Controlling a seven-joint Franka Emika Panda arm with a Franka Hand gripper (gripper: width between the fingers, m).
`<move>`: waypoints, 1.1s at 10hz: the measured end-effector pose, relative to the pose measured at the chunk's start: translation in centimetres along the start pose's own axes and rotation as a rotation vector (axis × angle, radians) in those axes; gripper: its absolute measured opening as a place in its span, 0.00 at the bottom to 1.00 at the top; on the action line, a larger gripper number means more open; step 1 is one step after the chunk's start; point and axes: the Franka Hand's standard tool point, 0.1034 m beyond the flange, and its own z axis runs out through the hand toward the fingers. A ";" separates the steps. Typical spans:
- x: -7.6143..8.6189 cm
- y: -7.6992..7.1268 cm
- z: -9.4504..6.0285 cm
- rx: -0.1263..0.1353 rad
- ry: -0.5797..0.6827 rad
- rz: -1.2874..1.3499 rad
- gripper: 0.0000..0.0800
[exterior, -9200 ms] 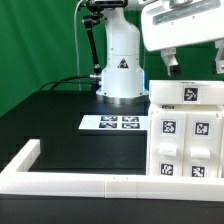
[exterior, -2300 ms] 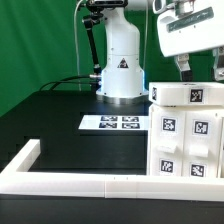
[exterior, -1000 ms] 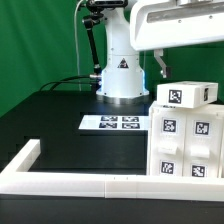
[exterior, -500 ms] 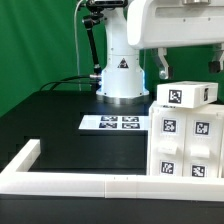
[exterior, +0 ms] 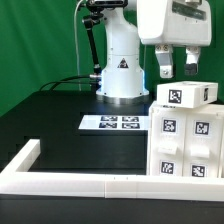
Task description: Assemble cabinet
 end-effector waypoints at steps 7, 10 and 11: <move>1.0 0.9 1.1 -0.077 -0.163 -0.894 1.00; 1.1 0.8 1.1 -0.067 -0.195 -1.095 1.00; 1.3 0.5 1.1 -0.062 -0.216 -1.175 1.00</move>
Offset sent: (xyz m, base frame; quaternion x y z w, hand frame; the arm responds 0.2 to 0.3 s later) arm 0.0221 0.0190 0.0001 -0.0204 -0.0195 -0.3600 0.9325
